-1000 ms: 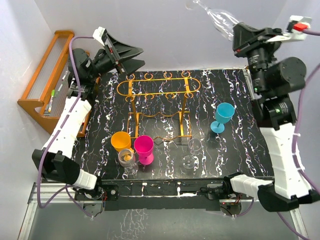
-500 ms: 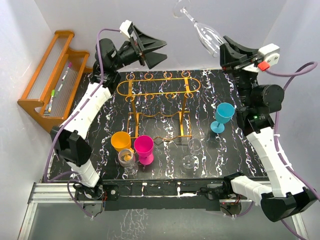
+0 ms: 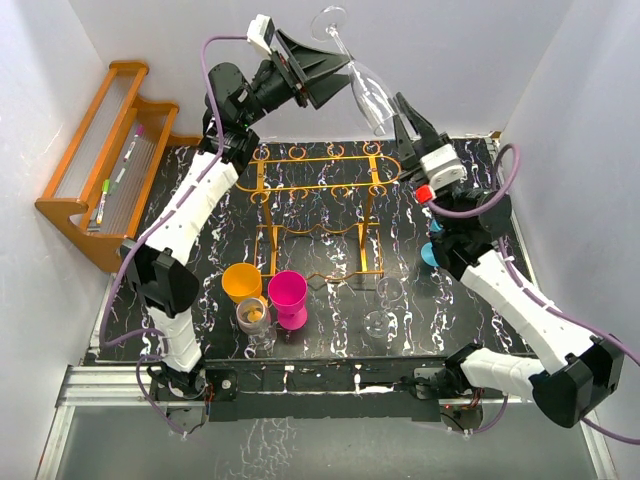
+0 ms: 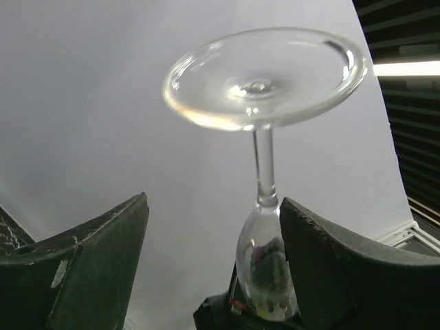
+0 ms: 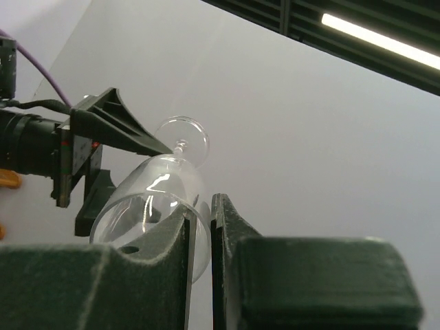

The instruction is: Place the wine glass upside down on the wine glass rack

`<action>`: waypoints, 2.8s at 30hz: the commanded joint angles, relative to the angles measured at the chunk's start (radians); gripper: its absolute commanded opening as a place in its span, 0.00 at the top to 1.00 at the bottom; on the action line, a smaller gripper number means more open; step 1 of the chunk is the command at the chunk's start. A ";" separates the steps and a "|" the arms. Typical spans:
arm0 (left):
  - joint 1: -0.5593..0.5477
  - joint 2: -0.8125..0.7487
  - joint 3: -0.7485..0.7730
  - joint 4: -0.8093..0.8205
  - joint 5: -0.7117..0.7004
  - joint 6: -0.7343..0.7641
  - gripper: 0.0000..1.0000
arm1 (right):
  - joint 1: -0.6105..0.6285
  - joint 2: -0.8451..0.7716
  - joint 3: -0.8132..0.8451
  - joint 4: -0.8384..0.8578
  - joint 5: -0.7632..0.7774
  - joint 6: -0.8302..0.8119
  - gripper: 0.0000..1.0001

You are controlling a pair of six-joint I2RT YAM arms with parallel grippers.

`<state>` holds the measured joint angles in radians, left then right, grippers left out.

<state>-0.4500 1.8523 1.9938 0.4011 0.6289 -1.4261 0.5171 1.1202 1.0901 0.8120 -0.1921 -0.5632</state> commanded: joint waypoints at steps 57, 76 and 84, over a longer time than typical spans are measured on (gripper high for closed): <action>-0.031 -0.011 0.249 0.125 0.028 0.304 1.00 | 0.276 -0.007 -0.112 -0.010 0.129 -0.294 0.62; 0.398 -0.202 -0.126 0.180 0.189 1.191 1.00 | 0.275 -0.254 -0.090 -0.302 0.107 -0.036 0.02; 0.508 -0.224 -0.584 0.762 0.422 1.091 1.00 | 0.276 -0.360 -0.114 -0.342 0.134 -0.020 0.02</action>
<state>0.0177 1.6814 1.5192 0.7204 0.8787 -0.2642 0.7898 0.8074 0.9554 0.4850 -0.0799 -0.6170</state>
